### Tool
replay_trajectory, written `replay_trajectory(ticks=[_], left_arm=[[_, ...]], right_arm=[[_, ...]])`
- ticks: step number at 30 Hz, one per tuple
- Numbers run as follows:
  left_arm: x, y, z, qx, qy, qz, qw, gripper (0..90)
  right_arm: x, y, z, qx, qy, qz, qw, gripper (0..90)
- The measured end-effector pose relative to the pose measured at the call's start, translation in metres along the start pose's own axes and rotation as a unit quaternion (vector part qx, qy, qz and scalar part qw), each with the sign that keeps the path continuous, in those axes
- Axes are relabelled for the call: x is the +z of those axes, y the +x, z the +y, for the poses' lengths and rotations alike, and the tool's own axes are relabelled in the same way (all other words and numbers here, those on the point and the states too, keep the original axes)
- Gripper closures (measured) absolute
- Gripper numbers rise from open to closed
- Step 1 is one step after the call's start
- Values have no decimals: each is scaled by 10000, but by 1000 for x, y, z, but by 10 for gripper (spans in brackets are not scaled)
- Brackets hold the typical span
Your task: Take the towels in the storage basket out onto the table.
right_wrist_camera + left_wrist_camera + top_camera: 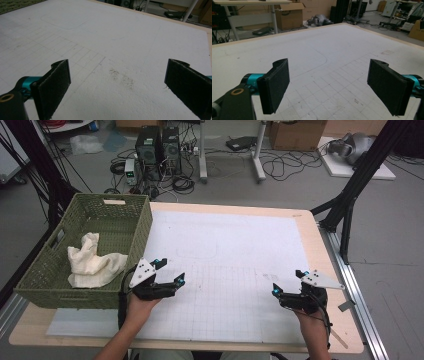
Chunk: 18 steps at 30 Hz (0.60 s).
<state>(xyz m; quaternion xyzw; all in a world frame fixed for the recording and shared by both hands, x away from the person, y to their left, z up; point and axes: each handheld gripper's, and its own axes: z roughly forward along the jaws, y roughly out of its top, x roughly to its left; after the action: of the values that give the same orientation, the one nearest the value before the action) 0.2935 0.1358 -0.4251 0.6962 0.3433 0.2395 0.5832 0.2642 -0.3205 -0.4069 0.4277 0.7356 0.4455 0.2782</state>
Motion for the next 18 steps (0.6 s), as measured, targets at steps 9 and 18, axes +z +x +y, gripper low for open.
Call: replay_trajectory(ticks=[9, 18], left_arm=[[4, -4, -1, 4, 62, -80, 9999, 181], [2, -6, 1, 17, 32, -146, 9999, 178]], right_arm=[[2, -4, -4, 87, 15, 52, 9999, 58], [-2, -4, -5, 102, 71, 84, 9999, 58]])
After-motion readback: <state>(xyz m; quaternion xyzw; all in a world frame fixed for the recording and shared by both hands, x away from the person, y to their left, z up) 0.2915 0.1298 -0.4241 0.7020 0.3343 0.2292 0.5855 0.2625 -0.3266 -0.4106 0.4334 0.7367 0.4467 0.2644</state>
